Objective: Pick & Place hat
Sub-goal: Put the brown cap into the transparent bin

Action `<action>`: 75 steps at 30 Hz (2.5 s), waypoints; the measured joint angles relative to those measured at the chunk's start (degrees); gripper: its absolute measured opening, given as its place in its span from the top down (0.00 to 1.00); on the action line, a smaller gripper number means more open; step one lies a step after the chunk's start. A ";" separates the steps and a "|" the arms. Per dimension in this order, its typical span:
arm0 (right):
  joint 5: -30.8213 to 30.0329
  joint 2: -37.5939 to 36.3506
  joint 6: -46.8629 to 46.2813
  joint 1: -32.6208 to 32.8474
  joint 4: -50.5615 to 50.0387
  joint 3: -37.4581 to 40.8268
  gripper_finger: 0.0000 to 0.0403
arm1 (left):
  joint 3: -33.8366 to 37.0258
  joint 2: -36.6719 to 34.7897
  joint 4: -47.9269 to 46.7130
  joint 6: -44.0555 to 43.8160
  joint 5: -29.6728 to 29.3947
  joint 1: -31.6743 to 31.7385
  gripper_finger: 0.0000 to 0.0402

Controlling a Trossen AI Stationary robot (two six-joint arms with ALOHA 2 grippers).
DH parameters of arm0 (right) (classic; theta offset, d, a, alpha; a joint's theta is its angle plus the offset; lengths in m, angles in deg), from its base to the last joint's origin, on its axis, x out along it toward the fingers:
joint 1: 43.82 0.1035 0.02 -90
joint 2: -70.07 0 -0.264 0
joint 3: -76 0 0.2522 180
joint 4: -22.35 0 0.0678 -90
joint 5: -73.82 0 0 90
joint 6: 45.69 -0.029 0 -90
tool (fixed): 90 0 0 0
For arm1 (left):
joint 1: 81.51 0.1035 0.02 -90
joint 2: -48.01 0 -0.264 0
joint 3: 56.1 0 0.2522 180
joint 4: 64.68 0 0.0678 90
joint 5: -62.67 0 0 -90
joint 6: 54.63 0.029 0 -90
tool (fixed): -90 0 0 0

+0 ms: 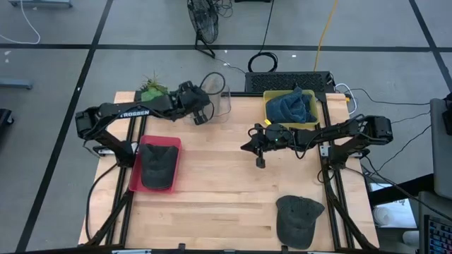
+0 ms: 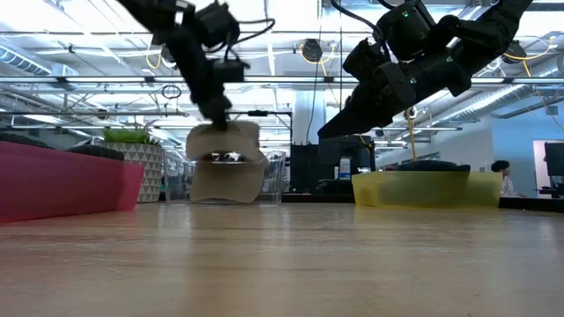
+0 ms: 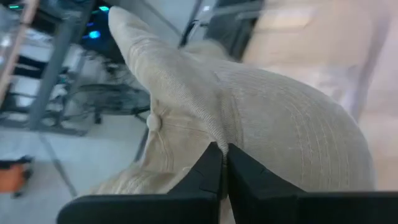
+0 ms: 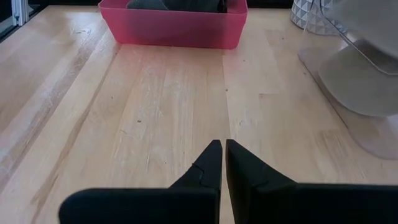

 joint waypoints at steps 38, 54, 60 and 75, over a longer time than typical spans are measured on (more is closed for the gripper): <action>-1.44 0.00 0.35 -0.11 0.04 0.00 1.00 | 15.08 0.48 21.70 12.61 4.02 -1.55 0.93; -1.44 0.00 0.33 -0.13 0.06 0.01 1.00 | 15.04 0.44 19.70 9.76 1.26 -0.87 0.87; -1.42 0.00 0.36 -0.12 0.07 0.01 1.00 | 14.97 -0.30 20.28 9.50 4.33 -2.63 0.68; -1.42 0.00 -0.06 -0.13 0.08 0.02 1.00 | 15.19 6.13 26.56 15.02 11.25 -2.59 0.61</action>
